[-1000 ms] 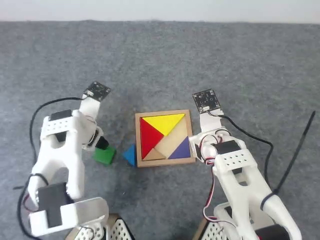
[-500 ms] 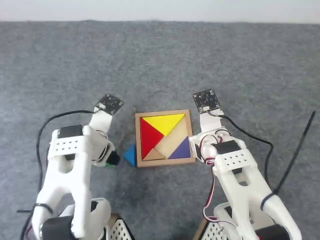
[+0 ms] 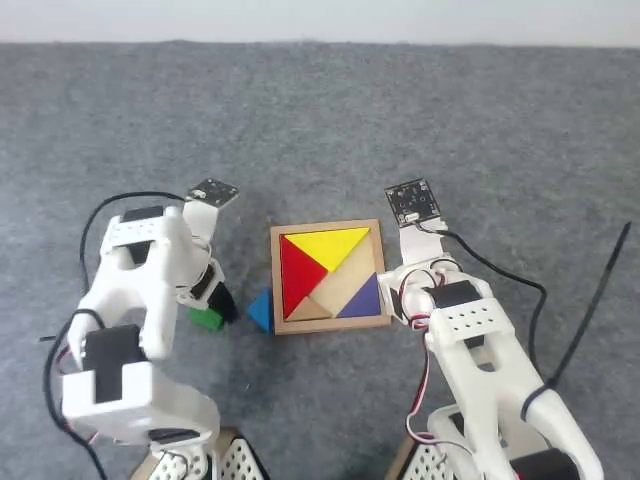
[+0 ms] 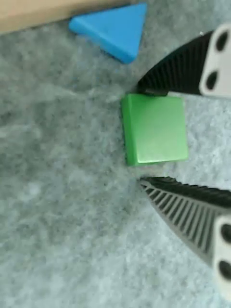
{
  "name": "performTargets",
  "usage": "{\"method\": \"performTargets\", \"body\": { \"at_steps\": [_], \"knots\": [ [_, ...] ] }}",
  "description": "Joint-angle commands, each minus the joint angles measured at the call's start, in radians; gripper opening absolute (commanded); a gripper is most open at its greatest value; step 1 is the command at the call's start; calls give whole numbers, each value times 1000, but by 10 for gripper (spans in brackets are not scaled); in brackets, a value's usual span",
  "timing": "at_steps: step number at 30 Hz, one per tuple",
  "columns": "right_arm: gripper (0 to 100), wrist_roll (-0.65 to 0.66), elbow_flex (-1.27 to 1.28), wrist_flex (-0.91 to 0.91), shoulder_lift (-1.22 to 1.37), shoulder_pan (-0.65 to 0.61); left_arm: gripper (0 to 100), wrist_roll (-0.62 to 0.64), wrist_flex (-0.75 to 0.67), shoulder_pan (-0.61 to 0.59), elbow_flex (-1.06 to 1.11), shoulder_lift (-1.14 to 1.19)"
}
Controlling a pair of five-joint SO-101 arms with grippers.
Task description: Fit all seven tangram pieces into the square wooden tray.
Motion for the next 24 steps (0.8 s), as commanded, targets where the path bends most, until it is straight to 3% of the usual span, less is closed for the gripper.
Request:
{"method": "performTargets", "body": {
  "at_steps": [1,14,24],
  "knots": [
    [33,9,-8,10,-10,8,250,3,14,-6,-45,3],
    [33,9,-8,10,-12,8,152,-97,21,-6,-44,3],
    [33,9,-8,10,-12,8,144,-100,21,-2,-41,-8]
  ]
}}
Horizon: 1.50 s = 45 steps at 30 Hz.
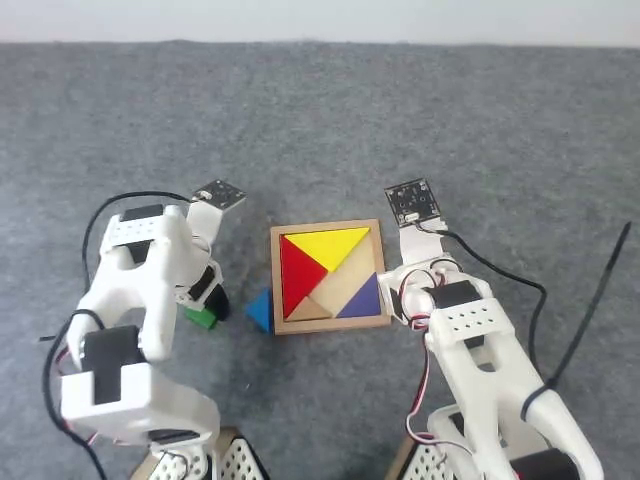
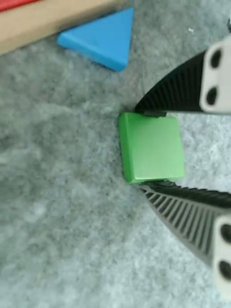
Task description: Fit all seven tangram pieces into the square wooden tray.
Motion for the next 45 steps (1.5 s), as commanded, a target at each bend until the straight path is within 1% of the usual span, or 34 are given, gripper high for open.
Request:
{"method": "performTargets", "body": {
  "at_steps": [1,4,6,10,12,14,17,20,32,34,38,41,43,45],
  "knots": [
    [33,9,-8,10,-12,8,144,-9,2,-5,-22,-29],
    [33,9,-8,10,-12,8,114,-8,-41,6,59,-123],
    [33,9,-8,10,-12,8,96,-2,-95,35,160,-222],
    [33,9,-8,10,-12,8,97,17,-181,107,387,-462],
    [33,9,-8,10,-12,10,97,11,-186,120,444,-554],
    [33,9,-8,10,-12,10,97,9,-186,120,472,-595],
    [33,9,-8,10,-12,10,92,-20,-173,120,496,-600],
    [33,9,-8,10,-12,10,63,-2,-170,120,507,-609],
    [33,9,-8,10,-12,12,37,-3,-141,121,522,-609],
    [33,9,-8,10,-12,12,37,-2,-110,121,524,-609],
    [33,9,-8,10,-12,10,36,3,-66,161,532,-609],
    [33,9,-8,10,-12,10,36,25,-57,203,541,-609],
    [33,9,-8,12,-12,10,36,52,-57,215,541,-609],
    [33,9,-8,12,-16,10,36,52,-57,221,541,-609]
  ]
}}
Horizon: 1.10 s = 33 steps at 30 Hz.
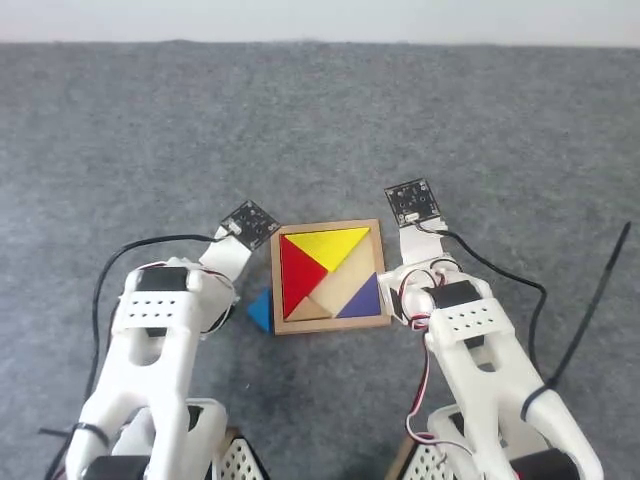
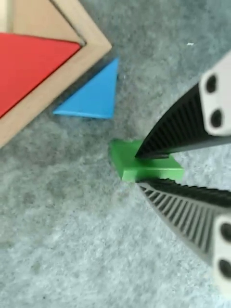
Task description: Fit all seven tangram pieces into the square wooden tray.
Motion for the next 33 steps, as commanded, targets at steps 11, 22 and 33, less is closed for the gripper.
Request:
{"method": "performTargets", "body": {
  "at_steps": [11,22,33],
  "knots": [
    [33,9,71,2,-151,12,37,-106,103,69,91,9],
    [33,9,74,4,-157,13,46,-149,120,44,90,15],
    [33,9,74,2,-157,13,10,-87,118,28,47,8]
  ]
}}
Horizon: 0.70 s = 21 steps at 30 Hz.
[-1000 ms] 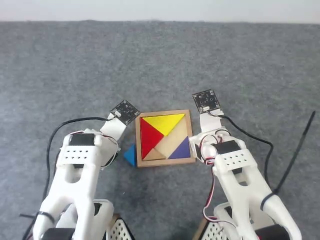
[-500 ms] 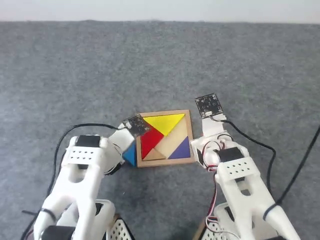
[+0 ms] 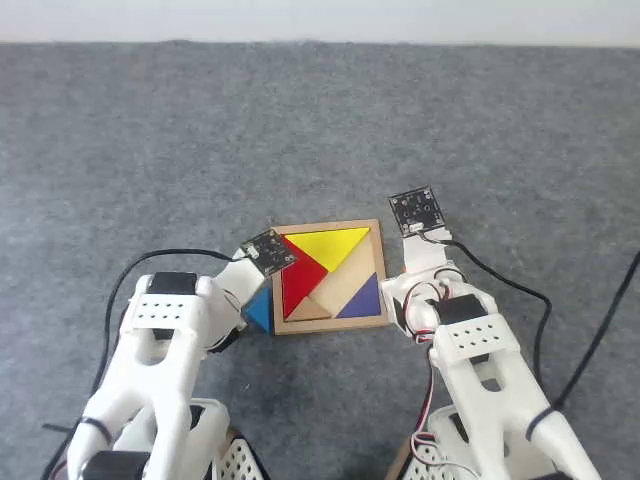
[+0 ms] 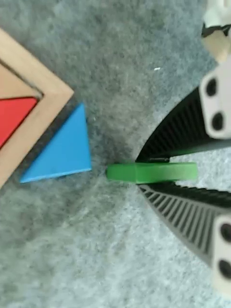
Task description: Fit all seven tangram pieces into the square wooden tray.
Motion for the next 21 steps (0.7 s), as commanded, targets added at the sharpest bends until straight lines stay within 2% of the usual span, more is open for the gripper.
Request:
{"method": "performTargets", "body": {
  "at_steps": [1,4,6,9,11,17,19,21],
  "knots": [
    [33,8,-8,-1,-41,13,10,58,41,0,-15,5],
    [33,5,-11,-1,-41,16,10,91,46,2,-68,5],
    [33,3,-12,-2,-41,16,10,114,107,37,-125,5],
    [33,-28,-21,-2,-41,50,10,172,308,164,-272,-12],
    [33,-61,-41,7,-39,96,10,242,351,250,-346,-55],
    [33,-86,-54,8,-48,196,11,543,327,608,-456,-78],
    [33,-127,-68,8,-44,223,11,643,270,671,-493,-20],
    [33,-137,-75,8,-41,248,11,675,207,690,-541,91]
  ]
}}
